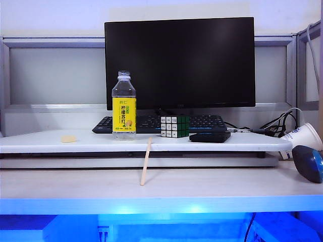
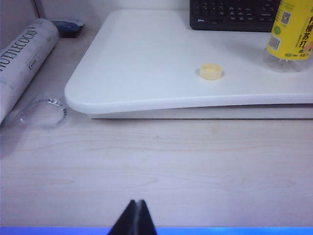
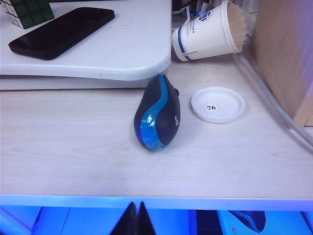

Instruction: Grab a stick from the table and stick it in a plastic bottle.

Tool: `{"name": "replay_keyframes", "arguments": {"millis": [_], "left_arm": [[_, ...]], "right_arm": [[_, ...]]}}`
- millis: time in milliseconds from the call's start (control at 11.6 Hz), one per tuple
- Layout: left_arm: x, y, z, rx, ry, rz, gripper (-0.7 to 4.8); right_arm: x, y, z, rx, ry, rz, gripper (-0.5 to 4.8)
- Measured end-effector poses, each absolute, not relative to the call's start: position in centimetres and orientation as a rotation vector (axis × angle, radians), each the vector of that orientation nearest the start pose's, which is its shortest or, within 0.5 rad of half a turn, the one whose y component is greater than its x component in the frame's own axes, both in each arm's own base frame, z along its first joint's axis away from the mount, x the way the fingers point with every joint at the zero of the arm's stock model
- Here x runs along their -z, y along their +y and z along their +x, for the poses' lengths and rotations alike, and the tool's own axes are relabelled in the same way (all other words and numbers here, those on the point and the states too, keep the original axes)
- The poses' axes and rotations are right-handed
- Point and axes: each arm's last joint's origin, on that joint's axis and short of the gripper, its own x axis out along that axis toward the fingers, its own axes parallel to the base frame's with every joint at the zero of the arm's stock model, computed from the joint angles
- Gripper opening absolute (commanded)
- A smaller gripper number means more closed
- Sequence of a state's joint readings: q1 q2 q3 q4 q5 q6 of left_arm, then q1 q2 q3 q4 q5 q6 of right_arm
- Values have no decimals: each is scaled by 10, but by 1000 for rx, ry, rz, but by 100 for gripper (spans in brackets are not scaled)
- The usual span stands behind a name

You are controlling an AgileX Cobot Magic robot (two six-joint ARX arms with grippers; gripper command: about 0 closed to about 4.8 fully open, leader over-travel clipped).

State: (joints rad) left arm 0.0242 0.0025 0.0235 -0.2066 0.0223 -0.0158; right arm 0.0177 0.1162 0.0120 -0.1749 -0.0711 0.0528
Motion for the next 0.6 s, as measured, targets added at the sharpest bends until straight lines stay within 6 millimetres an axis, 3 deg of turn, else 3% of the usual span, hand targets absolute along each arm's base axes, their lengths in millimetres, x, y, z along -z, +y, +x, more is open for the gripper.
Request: {"name": "replay_keyframes", "arguments": {"millis": [430, 602], "left_arm": [[-151, 2, 95, -3, 186, -20, -4], [-154, -8, 93, 343, 174, -114, -4]], "right_arm": [[-142, 4, 101, -81, 281, 60, -6], [-144, 5, 100, -122, 282, 68, -6]]}}
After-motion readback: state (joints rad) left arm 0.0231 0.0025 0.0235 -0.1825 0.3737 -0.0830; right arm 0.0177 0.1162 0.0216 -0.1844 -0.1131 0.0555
